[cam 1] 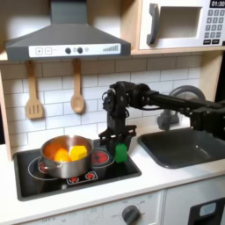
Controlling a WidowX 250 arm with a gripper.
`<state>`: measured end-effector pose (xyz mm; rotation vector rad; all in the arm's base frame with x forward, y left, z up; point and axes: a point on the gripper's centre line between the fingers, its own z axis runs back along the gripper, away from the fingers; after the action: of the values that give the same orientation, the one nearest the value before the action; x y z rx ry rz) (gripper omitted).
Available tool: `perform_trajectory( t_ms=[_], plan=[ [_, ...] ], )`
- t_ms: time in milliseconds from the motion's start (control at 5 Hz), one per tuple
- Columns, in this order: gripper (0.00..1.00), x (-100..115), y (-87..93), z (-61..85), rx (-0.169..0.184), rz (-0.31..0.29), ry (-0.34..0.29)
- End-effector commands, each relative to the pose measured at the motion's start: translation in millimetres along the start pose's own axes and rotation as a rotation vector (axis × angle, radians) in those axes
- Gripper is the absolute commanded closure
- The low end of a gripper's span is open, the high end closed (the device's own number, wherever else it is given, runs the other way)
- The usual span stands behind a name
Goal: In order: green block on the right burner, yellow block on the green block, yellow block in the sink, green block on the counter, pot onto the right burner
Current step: 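Put the green block on the right burner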
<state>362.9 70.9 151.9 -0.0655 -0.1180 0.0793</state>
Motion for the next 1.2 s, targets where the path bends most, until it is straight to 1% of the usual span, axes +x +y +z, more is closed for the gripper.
perform_trajectory(
  t_ms=[0,200,400,600,800,1000],
  plan=[
    [1.00,-3.3,1.8,-4.0,0.009,-0.002,0.004],
    [0.49,-3.5,2.0,-4.9,0.012,-0.006,0.003],
    [0.00,-3.1,0.1,-0.8,0.012,-0.005,-0.004],
    [0.00,-3.6,-5.2,-0.9,0.000,0.002,-0.006],
    [0.00,-4.4,-7.0,4.1,-0.003,0.003,0.007],
    [0.00,-0.5,-12.1,19.3,-0.023,0.008,0.003]
  ],
)
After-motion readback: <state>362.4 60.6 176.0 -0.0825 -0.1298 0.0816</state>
